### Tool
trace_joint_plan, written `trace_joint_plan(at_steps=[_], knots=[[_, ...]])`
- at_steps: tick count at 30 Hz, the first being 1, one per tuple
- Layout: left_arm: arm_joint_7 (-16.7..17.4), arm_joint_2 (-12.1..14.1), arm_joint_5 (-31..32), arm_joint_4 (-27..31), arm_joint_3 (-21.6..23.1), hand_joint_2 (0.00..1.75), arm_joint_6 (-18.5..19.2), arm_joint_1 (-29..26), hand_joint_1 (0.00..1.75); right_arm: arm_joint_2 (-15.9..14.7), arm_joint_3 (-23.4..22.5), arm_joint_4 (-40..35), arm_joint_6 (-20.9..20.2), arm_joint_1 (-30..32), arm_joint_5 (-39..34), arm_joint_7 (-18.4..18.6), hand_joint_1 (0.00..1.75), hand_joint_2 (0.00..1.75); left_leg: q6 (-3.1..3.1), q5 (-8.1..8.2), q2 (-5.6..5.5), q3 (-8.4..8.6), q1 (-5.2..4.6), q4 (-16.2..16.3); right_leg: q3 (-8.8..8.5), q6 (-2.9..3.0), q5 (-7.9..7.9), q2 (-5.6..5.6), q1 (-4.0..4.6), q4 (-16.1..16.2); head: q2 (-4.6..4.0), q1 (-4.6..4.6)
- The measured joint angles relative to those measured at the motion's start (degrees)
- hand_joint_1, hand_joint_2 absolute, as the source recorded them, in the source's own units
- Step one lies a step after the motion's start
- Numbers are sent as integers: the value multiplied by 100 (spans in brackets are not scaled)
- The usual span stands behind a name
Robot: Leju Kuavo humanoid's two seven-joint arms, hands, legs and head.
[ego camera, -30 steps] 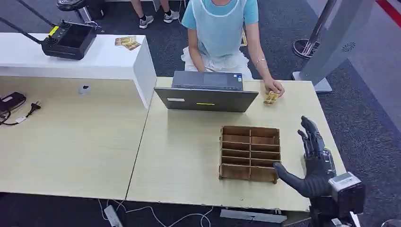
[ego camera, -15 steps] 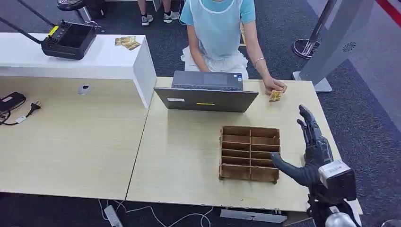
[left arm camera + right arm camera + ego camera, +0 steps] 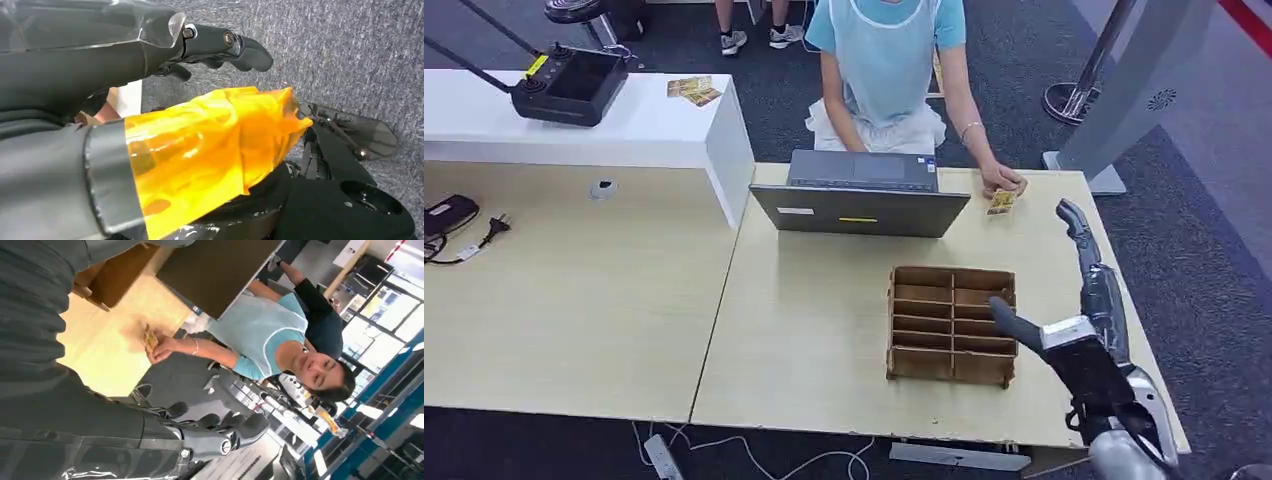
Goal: Pass the card to the sensor for recognition and then transmit it.
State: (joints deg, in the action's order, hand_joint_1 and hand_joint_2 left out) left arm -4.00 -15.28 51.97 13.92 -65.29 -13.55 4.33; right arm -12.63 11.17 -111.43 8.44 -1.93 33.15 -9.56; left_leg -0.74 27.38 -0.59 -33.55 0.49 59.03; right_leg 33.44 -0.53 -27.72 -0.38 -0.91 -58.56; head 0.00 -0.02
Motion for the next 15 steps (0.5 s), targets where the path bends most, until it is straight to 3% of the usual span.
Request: trace_joint_plan(at_steps=[10,15], knots=[[42,-2,61,0,0,0,39,0,0,-98,313,348,177,-665,805,379,0,175,0,0,-1,-1,0,0,0,0,1,-1,0,-1,0,0],[94,-2,169,0,0,0,85,7,0,-131,407,595,328,-1153,1514,739,0,175,0,0,9,1,0,0,2,-1,2,10,0,-1,0,0]])
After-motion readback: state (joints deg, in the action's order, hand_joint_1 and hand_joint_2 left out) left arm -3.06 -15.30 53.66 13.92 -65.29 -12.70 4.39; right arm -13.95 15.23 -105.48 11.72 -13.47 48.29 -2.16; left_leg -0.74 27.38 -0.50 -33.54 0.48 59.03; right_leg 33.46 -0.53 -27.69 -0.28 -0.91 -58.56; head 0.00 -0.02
